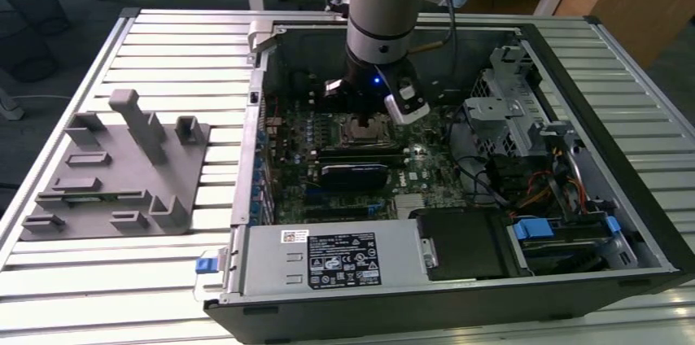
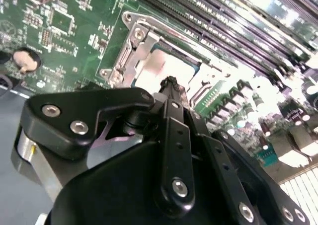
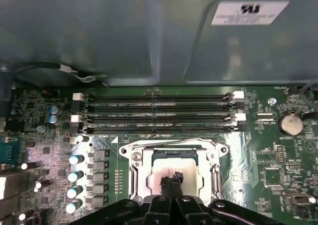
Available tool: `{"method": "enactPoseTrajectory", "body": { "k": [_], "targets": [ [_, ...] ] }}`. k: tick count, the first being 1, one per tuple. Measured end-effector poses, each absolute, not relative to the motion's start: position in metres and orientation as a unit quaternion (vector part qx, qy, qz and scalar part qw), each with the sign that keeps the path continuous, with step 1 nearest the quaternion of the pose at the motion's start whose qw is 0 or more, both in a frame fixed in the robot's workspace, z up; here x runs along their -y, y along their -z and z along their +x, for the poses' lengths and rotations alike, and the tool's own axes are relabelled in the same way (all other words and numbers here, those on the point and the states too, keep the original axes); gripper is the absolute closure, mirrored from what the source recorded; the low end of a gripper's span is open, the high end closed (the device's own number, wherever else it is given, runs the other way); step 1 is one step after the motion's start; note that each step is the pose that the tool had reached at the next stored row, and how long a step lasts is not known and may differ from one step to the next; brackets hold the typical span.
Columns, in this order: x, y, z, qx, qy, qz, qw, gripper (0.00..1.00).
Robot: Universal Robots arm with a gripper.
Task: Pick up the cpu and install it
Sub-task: 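Install the second cpu locking lever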
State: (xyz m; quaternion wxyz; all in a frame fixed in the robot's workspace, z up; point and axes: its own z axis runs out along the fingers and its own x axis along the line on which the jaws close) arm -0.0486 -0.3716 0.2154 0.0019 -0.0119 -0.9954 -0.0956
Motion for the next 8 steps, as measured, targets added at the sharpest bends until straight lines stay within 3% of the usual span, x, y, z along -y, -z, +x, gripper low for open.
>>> {"method": "enactPoseTrajectory", "body": {
  "k": [8],
  "targets": [
    [0.3716, -0.2168, -0.0487, 0.995, 0.095, -0.012, 0.002, 0.89]
  ]
}}
